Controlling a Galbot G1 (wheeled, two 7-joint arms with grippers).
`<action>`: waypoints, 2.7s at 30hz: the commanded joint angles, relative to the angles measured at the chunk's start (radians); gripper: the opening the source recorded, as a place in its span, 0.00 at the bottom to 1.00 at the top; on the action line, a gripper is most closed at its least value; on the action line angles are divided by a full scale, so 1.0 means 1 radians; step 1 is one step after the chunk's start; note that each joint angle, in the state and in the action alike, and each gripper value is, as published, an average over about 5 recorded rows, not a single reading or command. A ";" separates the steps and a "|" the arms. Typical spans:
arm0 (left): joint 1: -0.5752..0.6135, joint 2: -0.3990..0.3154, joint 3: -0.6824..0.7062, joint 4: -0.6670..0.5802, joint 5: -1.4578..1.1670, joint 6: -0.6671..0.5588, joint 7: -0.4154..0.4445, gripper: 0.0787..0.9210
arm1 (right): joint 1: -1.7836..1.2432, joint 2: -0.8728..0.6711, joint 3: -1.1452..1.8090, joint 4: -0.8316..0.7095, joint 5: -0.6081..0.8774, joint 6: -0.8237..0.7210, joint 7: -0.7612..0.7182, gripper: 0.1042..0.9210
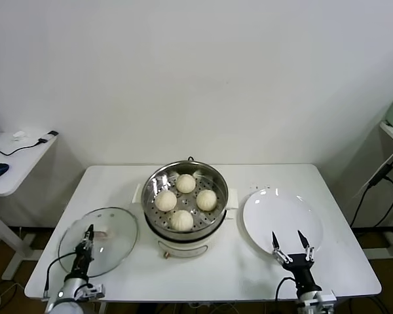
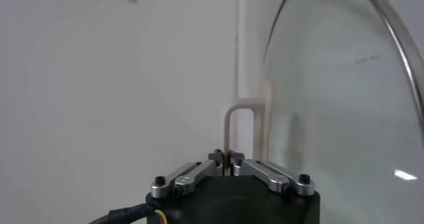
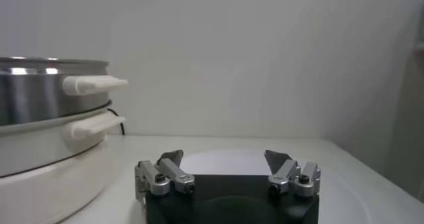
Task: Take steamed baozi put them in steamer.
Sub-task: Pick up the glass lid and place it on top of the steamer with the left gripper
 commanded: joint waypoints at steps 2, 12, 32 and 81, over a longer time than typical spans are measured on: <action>0.023 0.003 0.001 -0.104 -0.040 0.004 0.031 0.06 | -0.009 -0.004 0.004 0.030 -0.005 0.000 0.000 0.88; 0.155 0.125 -0.109 -0.532 -0.203 0.116 0.260 0.06 | -0.001 -0.006 -0.001 0.068 -0.078 -0.044 0.038 0.88; -0.155 0.034 0.429 -0.718 0.061 0.625 0.567 0.06 | 0.002 -0.003 -0.043 0.015 -0.112 0.025 0.048 0.88; -0.299 -0.222 0.693 -0.350 0.401 0.678 0.530 0.06 | -0.004 0.084 0.071 -0.065 -0.138 0.208 0.054 0.88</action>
